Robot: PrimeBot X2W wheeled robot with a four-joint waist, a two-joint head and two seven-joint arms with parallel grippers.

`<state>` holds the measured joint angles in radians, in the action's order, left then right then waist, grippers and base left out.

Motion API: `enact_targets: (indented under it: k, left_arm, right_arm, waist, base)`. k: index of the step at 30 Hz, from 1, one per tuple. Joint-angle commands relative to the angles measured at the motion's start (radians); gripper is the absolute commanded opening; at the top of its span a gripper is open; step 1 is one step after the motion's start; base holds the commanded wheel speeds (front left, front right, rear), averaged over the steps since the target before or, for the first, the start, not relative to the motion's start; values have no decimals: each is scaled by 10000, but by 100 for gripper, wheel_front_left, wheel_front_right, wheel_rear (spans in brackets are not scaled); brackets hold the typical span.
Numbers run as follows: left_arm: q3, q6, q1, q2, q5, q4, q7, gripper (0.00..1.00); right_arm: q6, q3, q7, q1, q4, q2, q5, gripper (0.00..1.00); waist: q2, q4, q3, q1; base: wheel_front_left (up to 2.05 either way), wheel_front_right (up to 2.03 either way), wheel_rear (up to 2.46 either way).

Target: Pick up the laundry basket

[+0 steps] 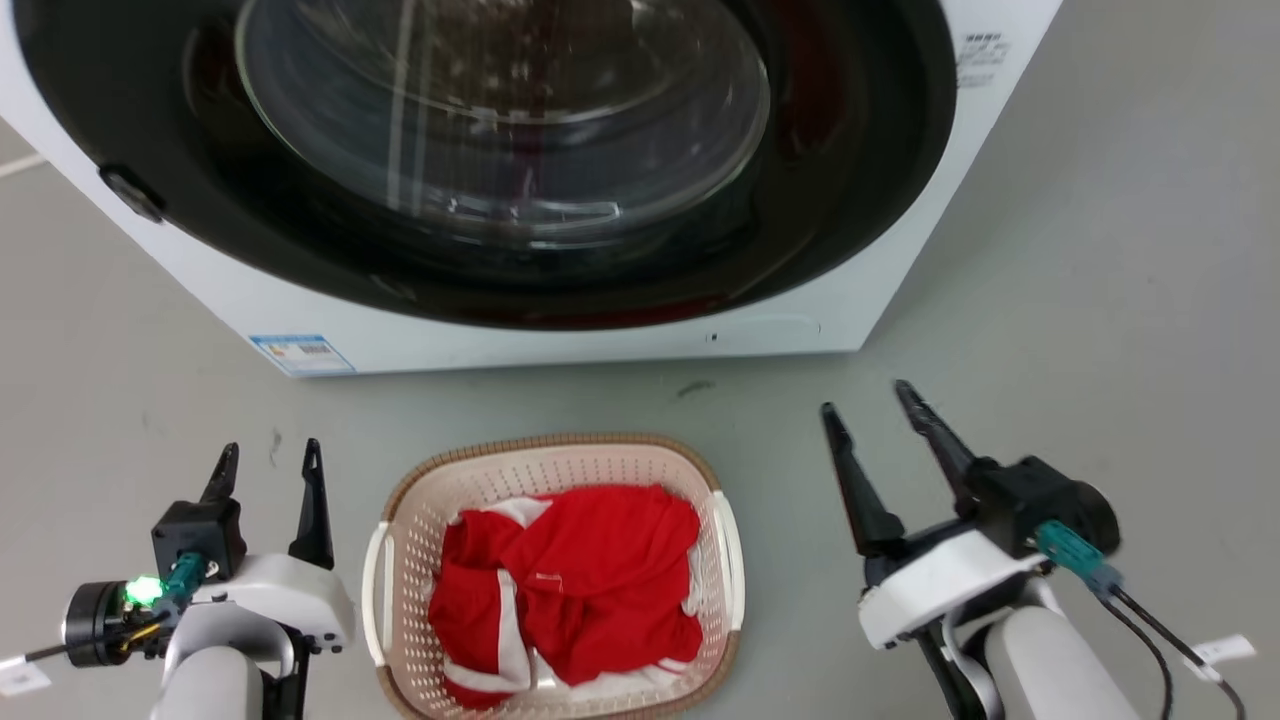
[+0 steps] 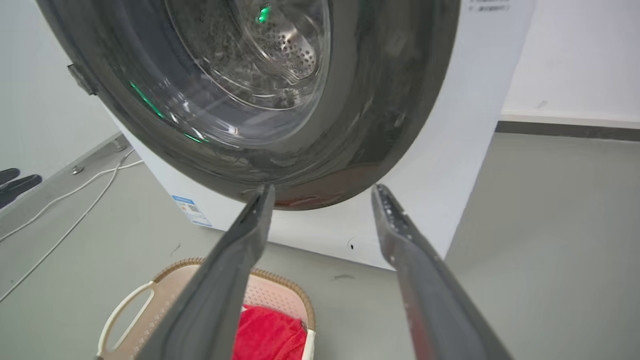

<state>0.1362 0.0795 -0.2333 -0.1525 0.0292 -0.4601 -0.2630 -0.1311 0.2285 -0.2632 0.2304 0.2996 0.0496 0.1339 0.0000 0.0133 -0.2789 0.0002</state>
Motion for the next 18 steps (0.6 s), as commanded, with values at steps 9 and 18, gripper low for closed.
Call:
enact_targets:
  k: [9,18]
  left_arm:
    - [21,190,-1028,-403,-26,-1443,-28,100]
    - [-131,265,-1742,-483,-38,-2498,-28,100]
  right_arm:
    - [7,1104,-23,1577,1568,13,220,100]
    - [7,2143,-22,2728,3068,14,629,100]
  waist:
    - [0,198,-1872,-2]
    - [0,289,-3111,-2]
  base:
    - [0,0,0]
    - [0,0,0]
